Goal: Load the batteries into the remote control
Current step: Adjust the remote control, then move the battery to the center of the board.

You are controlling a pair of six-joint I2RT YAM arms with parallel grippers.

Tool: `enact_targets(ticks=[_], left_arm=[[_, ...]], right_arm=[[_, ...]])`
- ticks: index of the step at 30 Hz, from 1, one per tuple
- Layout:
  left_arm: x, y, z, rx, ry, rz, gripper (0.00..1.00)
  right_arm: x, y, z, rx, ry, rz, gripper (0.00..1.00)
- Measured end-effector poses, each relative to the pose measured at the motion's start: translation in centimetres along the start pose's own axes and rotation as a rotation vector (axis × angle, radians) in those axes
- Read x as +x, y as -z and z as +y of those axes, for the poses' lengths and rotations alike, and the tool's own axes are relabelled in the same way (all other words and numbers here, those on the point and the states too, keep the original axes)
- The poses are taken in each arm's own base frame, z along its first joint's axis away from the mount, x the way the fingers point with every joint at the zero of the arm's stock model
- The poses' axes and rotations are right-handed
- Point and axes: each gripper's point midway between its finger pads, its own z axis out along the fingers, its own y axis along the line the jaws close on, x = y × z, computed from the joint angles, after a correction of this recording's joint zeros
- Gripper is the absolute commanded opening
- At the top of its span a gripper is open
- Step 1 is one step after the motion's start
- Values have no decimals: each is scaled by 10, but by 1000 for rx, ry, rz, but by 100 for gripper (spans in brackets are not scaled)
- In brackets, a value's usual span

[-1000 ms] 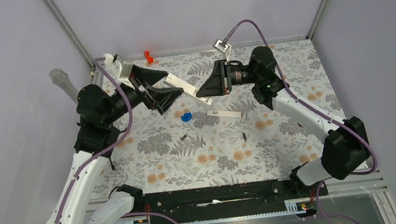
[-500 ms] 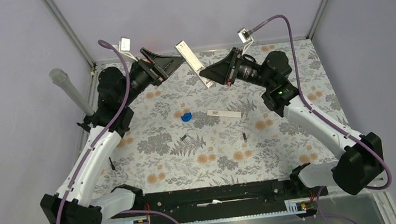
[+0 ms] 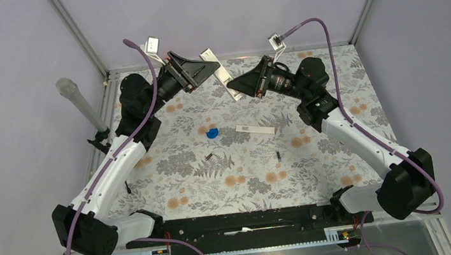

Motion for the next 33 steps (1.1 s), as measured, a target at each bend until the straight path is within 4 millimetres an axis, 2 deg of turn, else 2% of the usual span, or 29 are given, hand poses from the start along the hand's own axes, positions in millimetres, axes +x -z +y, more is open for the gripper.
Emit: enact_targets(ticks=[3, 6, 8, 10, 12, 14, 16, 18, 21, 23, 25, 27, 29, 33], left_arm=[[1, -3, 4, -4, 13, 3, 46], [4, -8, 12, -13, 22, 12, 43], [9, -12, 15, -14, 27, 24, 32], [13, -15, 19, -19, 32, 34, 14], [14, -16, 22, -23, 34, 39, 0], [15, -16, 25, -32, 20, 44, 0], [16, -15, 32, -54, -1, 53, 0], [15, -11, 43, -82, -37, 58, 0], [1, -3, 57, -116, -102, 44, 0], [-12, 6, 64, -135, -152, 30, 0], [-25, 17, 67, -147, -212, 15, 0], [-34, 27, 66, -163, -274, 0, 0], [-36, 35, 65, -186, -321, -2, 0], [-37, 52, 73, -306, -363, -17, 0]], right_arm=[[0, 0, 1, -3, 0, -1, 15], [1, 0, 0, 1, -7, 5, 16], [4, 1, -1, 3, -16, 17, 16], [5, 1, -1, 6, -19, 21, 21], [5, 1, -3, 11, -18, 21, 43], [8, 1, -5, 20, -27, 35, 66], [10, 2, -6, 36, -33, 55, 79], [8, 2, -5, 50, -24, 70, 85], [4, 5, -4, 77, 11, 79, 87], [4, 11, -5, 114, 32, 81, 84], [5, 18, -8, 162, 52, 82, 78], [6, 23, -15, 214, 66, 89, 68], [11, 30, -31, 303, 64, 102, 64], [38, 51, -85, 560, 6, 187, 62]])
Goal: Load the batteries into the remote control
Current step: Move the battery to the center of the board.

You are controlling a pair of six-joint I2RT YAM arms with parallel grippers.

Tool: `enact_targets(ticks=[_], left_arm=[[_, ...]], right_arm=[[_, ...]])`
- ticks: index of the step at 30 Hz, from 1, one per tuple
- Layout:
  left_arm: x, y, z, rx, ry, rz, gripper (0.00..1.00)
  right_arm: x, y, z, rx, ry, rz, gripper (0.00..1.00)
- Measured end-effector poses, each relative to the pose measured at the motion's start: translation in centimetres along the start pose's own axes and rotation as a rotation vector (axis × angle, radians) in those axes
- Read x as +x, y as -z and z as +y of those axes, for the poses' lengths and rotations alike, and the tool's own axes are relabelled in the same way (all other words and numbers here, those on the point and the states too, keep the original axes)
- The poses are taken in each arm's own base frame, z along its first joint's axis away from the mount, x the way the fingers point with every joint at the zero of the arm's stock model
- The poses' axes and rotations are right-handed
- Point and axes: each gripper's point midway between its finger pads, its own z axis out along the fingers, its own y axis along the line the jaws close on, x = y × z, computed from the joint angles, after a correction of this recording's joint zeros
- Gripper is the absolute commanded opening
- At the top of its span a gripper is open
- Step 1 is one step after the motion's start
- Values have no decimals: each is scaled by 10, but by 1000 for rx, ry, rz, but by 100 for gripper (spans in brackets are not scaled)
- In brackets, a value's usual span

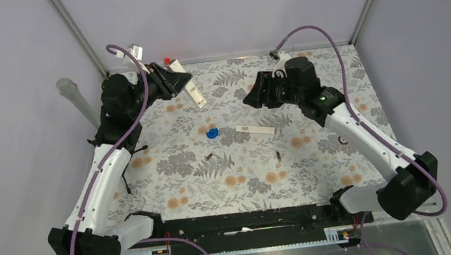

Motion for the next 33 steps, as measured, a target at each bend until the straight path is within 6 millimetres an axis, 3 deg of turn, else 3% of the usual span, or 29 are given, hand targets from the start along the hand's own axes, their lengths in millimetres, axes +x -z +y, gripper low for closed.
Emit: enact_targets(ticks=[4, 9, 11, 14, 16, 19, 22, 26, 29, 33], left_arm=[[5, 12, 15, -105, -9, 9, 0], [14, 25, 15, -127, -3, 23, 0], [20, 28, 16, -129, 4, 39, 0], [25, 28, 19, -137, 14, 59, 0], [29, 28, 21, -140, 20, 75, 0], [34, 26, 22, -138, 24, 95, 0], [39, 24, 26, -138, 26, 118, 0], [42, 23, 32, -156, 17, 127, 0], [40, 24, 40, -198, 4, 117, 0], [42, 29, 55, -284, -6, 120, 0]], right_arm=[[52, -12, -60, 239, -48, 166, 66], [131, 0, -130, 504, -72, 368, 67], [156, 8, -151, 586, -75, 436, 67], [178, 16, -167, 645, -79, 498, 65], [186, 18, -173, 664, -82, 522, 64], [193, 16, -179, 683, -84, 546, 54], [201, 14, -183, 694, -86, 574, 53], [207, 0, -170, 629, -87, 592, 53], [203, -28, -144, 558, -95, 588, 53], [190, -83, -115, 505, -149, 566, 54]])
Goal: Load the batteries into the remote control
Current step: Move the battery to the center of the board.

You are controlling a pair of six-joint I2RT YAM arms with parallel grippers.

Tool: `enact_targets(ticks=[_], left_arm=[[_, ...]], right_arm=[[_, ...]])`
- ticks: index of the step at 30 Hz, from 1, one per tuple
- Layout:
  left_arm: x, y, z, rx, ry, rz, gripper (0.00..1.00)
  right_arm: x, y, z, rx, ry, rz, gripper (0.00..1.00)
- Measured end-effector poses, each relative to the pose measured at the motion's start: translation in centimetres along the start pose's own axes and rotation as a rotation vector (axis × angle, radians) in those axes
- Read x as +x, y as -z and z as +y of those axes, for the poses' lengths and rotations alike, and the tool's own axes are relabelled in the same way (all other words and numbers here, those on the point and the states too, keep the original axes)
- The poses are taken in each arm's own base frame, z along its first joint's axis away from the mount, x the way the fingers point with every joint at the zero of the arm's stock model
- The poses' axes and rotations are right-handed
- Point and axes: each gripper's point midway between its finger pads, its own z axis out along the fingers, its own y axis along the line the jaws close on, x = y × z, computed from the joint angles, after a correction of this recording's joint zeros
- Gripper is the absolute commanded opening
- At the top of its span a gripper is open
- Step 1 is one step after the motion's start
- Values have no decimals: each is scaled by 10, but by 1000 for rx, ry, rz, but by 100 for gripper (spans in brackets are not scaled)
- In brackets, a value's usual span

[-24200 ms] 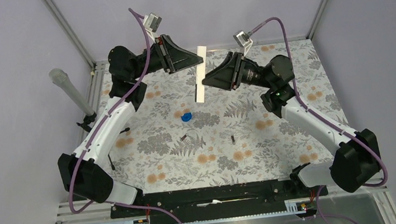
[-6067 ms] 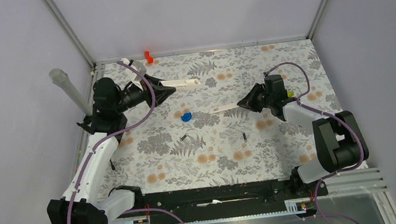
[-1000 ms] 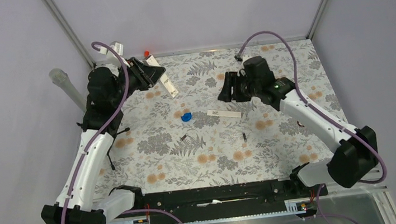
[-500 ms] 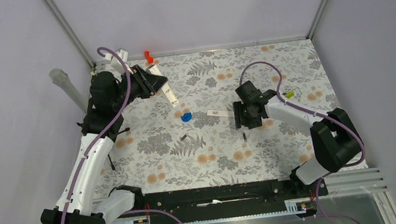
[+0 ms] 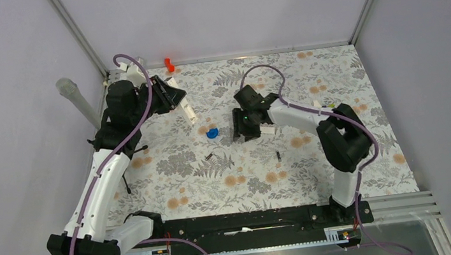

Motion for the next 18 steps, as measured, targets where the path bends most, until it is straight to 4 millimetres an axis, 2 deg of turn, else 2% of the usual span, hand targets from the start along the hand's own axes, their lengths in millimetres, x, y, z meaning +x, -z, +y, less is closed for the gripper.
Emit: enact_targets(ticks=[4, 8, 11, 15, 18], left_arm=[[1, 2, 10, -52, -21, -1, 0], [0, 10, 14, -82, -58, -11, 0], [-5, 25, 9, -79, -90, -38, 0], [-12, 42, 0, -62, -127, -89, 0], [-10, 50, 2, -68, -139, -106, 0]], right_arm=[[-6, -23, 39, -68, -135, 31, 55], [8, -42, 61, -76, -254, 87, 54], [21, -52, 78, -59, -304, 114, 54], [33, -53, 95, -19, -343, 117, 53], [32, -50, 100, 9, -378, 91, 52]])
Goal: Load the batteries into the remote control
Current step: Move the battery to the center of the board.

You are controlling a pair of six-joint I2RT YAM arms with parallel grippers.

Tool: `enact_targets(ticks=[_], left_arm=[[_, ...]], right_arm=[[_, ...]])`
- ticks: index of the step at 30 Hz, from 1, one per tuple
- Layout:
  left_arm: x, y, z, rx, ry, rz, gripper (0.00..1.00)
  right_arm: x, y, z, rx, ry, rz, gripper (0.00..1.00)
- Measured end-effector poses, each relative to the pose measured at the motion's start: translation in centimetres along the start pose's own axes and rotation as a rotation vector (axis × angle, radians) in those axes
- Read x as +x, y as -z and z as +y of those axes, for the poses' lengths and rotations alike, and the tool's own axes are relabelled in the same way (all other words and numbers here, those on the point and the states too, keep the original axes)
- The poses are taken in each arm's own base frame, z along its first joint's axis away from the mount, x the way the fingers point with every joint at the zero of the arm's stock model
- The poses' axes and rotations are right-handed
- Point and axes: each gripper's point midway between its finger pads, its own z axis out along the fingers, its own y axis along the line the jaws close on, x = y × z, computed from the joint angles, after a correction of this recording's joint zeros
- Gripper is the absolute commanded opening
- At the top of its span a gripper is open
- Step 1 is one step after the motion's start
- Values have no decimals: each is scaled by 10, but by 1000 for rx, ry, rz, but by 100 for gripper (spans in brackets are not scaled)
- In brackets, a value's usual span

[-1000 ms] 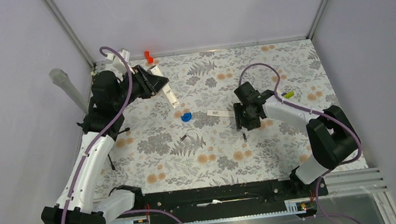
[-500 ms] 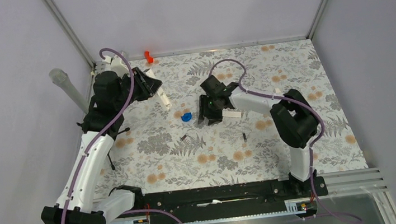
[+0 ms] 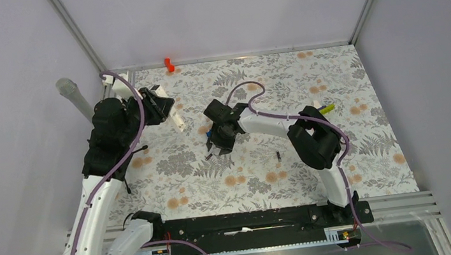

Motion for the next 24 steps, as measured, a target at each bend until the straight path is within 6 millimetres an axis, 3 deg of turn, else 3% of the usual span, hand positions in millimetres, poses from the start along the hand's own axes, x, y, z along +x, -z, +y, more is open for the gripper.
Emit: enact_targets(ticks=[7, 10, 18, 24], left_arm=[[9, 0, 13, -51, -4, 5, 0], [7, 3, 11, -46, -12, -8, 0], [3, 14, 7, -31, -30, -44, 0], [2, 14, 8, -33, -46, -45, 0]], right_arm=[[-19, -17, 4, 70, -74, -54, 47], [-18, -27, 2, 99, -92, -44, 46], [-18, -30, 5, 129, -121, -33, 38], [-17, -32, 7, 157, -122, -23, 38]])
